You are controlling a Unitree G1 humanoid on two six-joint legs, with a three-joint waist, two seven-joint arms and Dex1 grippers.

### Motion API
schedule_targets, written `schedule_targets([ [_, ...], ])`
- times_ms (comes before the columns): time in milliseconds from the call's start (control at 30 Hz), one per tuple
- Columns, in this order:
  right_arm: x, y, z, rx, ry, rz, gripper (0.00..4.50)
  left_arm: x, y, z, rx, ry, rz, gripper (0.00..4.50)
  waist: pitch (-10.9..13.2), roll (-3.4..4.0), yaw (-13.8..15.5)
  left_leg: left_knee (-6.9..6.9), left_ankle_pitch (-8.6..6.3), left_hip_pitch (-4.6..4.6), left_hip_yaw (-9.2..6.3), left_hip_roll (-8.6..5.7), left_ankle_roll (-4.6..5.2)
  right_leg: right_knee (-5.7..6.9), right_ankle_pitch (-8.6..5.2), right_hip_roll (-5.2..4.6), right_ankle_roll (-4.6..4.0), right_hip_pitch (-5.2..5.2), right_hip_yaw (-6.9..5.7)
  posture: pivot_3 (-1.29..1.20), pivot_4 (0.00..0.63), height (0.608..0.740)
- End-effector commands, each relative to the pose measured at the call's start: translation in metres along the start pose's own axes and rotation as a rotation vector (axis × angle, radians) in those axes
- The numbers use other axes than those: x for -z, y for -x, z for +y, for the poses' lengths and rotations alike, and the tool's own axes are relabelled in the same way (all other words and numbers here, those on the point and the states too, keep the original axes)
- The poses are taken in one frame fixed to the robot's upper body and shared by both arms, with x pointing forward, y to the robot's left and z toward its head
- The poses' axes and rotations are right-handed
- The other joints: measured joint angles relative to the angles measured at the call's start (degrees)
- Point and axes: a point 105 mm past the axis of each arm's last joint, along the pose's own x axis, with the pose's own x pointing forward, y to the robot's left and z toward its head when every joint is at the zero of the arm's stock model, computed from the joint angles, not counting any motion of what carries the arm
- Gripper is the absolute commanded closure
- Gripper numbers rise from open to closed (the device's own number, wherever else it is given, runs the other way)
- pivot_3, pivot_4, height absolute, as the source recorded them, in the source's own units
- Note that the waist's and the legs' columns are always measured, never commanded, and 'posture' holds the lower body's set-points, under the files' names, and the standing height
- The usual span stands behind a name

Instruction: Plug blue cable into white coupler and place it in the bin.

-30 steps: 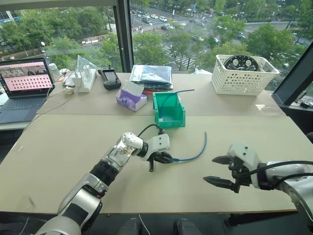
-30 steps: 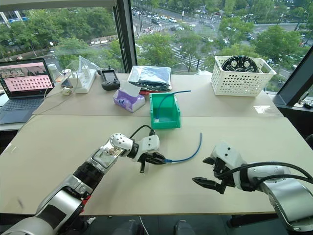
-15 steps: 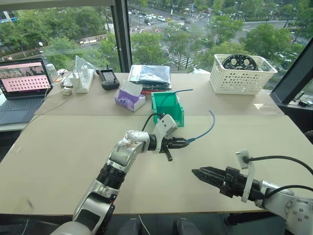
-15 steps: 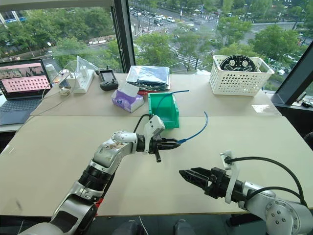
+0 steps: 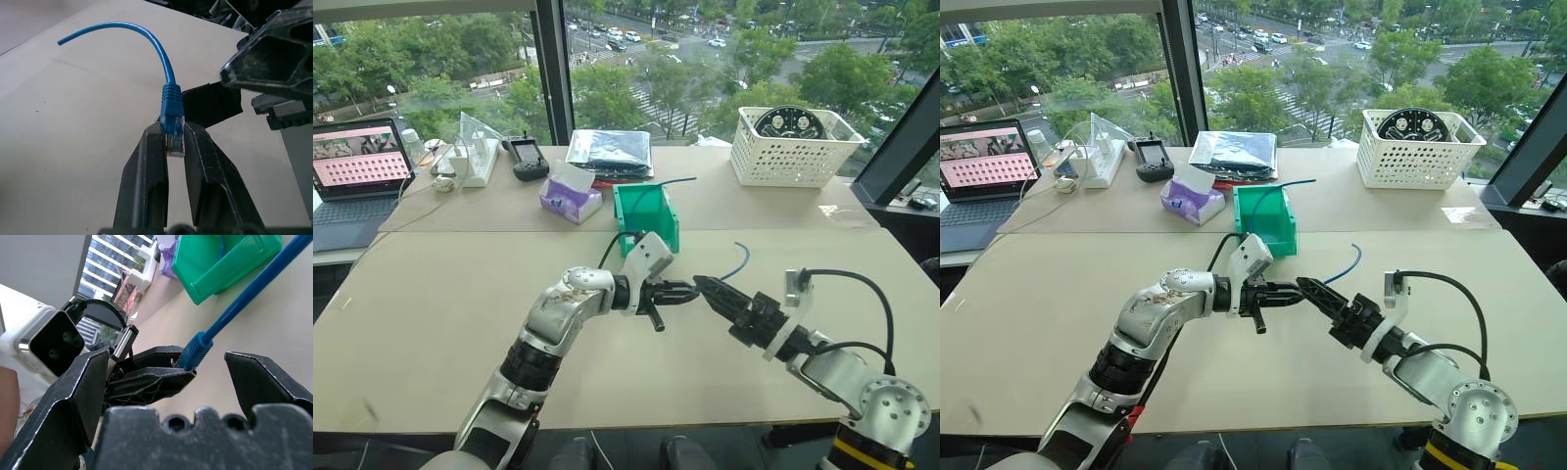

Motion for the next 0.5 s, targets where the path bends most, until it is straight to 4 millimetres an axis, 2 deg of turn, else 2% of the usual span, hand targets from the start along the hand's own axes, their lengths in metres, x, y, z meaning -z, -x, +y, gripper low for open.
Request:
schedule_targets([
  [33, -0.0102, -0.0003, 0.0091, -0.017, -0.007, -0.042, 0.12, -0.0094, -0.0001, -0.008, 0.031, -0.032, -0.024, 4.42, 0.0, 0.0, 0.0, 0.0, 0.0, 0.01, 0.01, 0.0, 0.0, 0.0, 0.0, 0.0, 0.0, 0.0, 0.0, 0.0, 0.15, 0.74],
  [400, -0.0069, 0.0051, 0.0133, 0.01, -0.01, -0.007, 0.12, -0.0064, 0.0008, -0.0081, 0.033, -0.049, -0.009, 4.42, 0.0, 0.0, 0.0, 0.0, 0.0, -0.02, 0.01, 0.01, 0.0, -0.05, -0.02, 0.01, 0.01, 0.01, 0.0, 0.0, 0.15, 0.74],
  [433, -0.005, 0.0056, 0.0137, 0.013, -0.017, -0.003, 0.64, -0.0069, 0.0, -0.008, 0.033, -0.051, -0.01, 4.42, 0.0, 0.0, 0.0, 0.0, 0.0, -0.03, 0.01, 0.01, 0.0, -0.06, -0.02, 0.01, 0.01, 0.0, 0.0, 0.0, 0.15, 0.74],
  [500, -0.0026, 0.0062, 0.014, 0.019, -0.025, 0.004, 1.13, -0.0078, -0.0012, -0.008, 0.034, -0.051, -0.013, 4.42, 0.0, 0.0, 0.0, -0.01, 0.0, -0.03, 0.01, 0.01, 0.0, -0.07, -0.03, 0.01, 0.01, 0.0, 0.01, 0.0, 0.15, 0.74],
])
